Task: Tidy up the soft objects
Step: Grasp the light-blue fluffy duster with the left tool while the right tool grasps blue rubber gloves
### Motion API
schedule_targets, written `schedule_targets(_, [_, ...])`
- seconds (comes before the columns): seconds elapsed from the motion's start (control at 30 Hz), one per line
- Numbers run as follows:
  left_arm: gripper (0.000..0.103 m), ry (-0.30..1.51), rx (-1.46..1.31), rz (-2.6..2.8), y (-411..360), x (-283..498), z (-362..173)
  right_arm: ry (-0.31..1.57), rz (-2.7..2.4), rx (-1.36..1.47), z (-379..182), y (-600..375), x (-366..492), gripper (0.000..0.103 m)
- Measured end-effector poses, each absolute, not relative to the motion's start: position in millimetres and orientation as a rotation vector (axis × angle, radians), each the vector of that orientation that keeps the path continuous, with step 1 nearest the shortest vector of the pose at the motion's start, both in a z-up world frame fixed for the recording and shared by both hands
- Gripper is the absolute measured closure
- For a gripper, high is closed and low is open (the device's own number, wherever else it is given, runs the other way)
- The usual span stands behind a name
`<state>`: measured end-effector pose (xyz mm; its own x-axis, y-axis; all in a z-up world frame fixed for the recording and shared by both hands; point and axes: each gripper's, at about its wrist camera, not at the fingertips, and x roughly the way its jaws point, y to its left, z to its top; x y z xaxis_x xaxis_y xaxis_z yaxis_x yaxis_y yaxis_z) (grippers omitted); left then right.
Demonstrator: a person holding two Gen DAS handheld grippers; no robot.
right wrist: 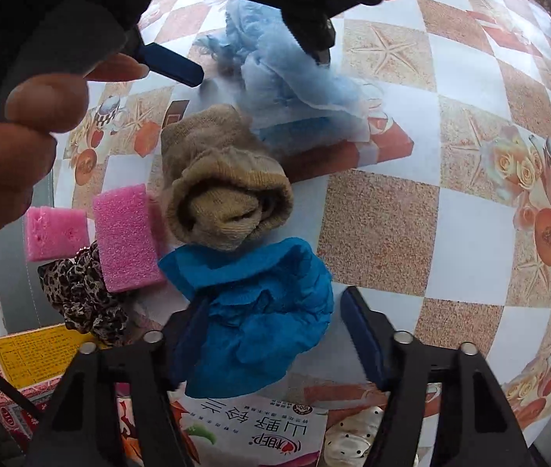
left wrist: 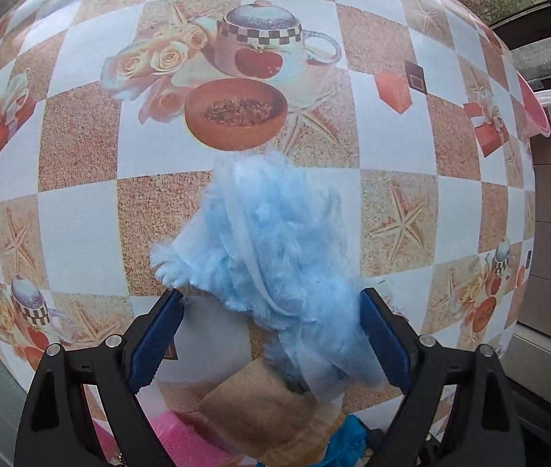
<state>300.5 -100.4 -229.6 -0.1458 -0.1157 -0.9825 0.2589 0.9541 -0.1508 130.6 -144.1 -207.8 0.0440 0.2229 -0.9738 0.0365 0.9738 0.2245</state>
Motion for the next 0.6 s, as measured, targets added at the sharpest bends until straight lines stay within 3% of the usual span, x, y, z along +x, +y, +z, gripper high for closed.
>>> schedule_targets(0.07, [0.011, 1.690, 0.122, -0.312, -104.3, 300.3, -232.0, 1.531, 0.151, 0.237, -207.5, -145.7, 130.7, 0.067])
schedule_targets(0.2, [0.019, 1.668, 0.155, -0.295, -113.6, 295.4, -231.8, 1.511, 0.137, 0.323, -197.1, -164.8, 130.8, 0.073])
schedule_targets(0.33, [0.059, 1.639, 0.183, -0.319, -124.7, 292.8, -225.2, 1.482, 0.093, 0.415, -186.6, -196.9, 128.5, 0.074])
schedule_targets(0.4, [0.067, 1.646, 0.156, -0.341, -125.7, 290.9, -222.8, 1.471, 0.068, 0.451, -183.1, -210.7, 126.3, 0.074])
schedule_targets(0.43, [0.080, 1.640, 0.142, -0.348, -125.4, 288.9, -220.6, 1.467, 0.058, 0.464, -181.7, -215.5, 125.4, 0.074])
schedule_targets(0.6, [0.080, 1.585, 0.138, -0.363, -114.7, 275.6, -196.8, 1.446, 0.038, 0.500, -174.2, -229.4, 120.0, 0.074])
